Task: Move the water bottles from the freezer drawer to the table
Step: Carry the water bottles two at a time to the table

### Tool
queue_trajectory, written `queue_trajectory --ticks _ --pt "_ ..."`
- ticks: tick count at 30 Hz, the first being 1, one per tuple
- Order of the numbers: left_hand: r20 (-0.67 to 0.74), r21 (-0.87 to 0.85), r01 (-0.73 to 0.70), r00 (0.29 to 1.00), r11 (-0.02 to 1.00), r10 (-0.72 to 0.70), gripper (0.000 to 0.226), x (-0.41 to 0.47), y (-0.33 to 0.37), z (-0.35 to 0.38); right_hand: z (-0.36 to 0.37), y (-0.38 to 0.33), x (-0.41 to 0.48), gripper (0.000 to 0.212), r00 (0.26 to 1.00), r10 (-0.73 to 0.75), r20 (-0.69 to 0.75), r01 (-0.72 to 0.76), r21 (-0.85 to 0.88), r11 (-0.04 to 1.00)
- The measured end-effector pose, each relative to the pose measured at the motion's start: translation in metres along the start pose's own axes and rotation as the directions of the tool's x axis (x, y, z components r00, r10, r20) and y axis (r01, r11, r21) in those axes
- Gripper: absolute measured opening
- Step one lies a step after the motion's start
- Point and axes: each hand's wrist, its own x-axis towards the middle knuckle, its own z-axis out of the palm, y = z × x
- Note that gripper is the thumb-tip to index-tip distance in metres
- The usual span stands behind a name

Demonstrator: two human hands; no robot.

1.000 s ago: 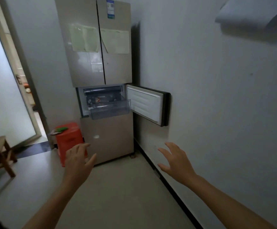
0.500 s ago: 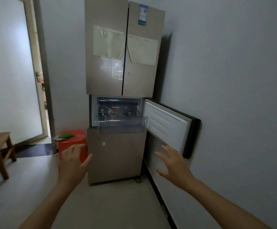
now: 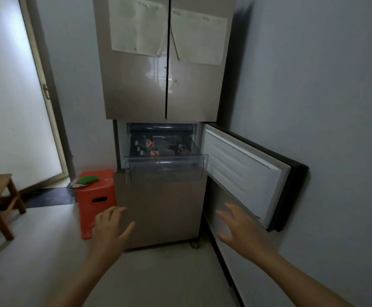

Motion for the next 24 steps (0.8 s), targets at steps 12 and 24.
queue_trajectory --ticks 12,24 --pt "-0.089 -0.025 0.098 0.991 0.995 -0.1 0.036 0.145 0.048 0.088 0.059 0.095 0.192 0.063 0.993 0.001 0.121 -0.032 0.26 0.965" --pt "-0.068 -0.004 0.231 0.971 0.973 -0.231 0.035 0.226 -0.007 0.153 0.135 0.105 0.299 0.061 0.961 -0.09 0.262 0.008 0.3 0.954"
